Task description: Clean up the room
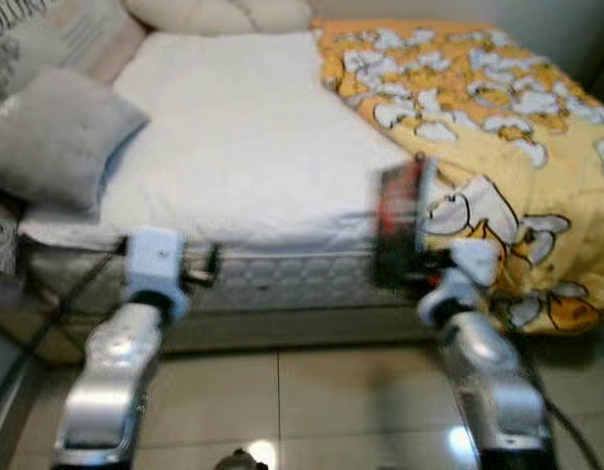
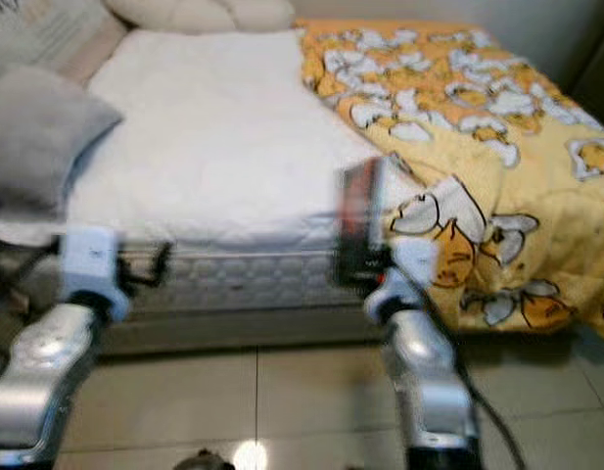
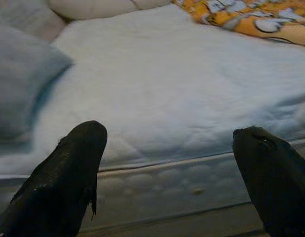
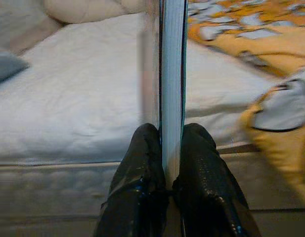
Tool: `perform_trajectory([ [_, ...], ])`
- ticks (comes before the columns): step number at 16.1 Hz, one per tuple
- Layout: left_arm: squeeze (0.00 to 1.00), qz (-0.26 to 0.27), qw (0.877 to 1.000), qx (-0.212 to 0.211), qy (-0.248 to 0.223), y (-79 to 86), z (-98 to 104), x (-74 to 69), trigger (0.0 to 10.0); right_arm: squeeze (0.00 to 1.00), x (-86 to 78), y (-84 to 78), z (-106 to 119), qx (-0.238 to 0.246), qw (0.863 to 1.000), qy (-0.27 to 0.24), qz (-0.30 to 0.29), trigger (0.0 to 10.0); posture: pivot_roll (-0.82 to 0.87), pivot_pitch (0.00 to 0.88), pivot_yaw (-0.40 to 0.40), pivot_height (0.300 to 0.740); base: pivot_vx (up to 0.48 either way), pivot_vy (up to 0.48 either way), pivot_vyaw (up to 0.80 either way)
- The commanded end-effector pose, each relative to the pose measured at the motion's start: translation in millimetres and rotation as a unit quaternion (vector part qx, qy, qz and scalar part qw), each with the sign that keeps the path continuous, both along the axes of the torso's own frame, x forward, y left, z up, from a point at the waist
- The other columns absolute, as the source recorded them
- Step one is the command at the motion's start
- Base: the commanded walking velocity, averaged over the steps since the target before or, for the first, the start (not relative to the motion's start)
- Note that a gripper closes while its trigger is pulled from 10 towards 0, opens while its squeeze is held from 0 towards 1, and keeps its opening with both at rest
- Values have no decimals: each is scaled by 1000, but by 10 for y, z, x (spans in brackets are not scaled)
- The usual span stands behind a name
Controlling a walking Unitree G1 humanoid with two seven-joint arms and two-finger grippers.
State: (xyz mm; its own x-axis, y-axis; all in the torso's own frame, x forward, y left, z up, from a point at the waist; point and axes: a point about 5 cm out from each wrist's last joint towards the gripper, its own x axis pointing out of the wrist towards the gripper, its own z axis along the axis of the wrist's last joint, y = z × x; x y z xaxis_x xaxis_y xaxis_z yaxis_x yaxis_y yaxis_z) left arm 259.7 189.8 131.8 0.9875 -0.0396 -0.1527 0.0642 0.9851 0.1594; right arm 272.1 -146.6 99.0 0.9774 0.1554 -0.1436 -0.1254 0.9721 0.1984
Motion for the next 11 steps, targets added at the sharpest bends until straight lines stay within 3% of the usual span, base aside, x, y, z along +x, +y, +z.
perform_trajectory([
  [1,0,-10,1000,-7,-5,-62,22,4,10000,0,39,-58,141,-7,1000,-30,-5,10000,79,0,1,740,0,334,0],
  [8,0,-9,1000,-6,-7,-66,29,26,10000,0,58,-45,144,-1,1000,-28,-3,10000,81,0,3,740,0,338,0],
  [11,0,-15,1000,-12,-17,-93,70,32,10000,0,68,-46,142,-2,1000,-29,-4,10000,83,0,3,740,0,0,0],
])
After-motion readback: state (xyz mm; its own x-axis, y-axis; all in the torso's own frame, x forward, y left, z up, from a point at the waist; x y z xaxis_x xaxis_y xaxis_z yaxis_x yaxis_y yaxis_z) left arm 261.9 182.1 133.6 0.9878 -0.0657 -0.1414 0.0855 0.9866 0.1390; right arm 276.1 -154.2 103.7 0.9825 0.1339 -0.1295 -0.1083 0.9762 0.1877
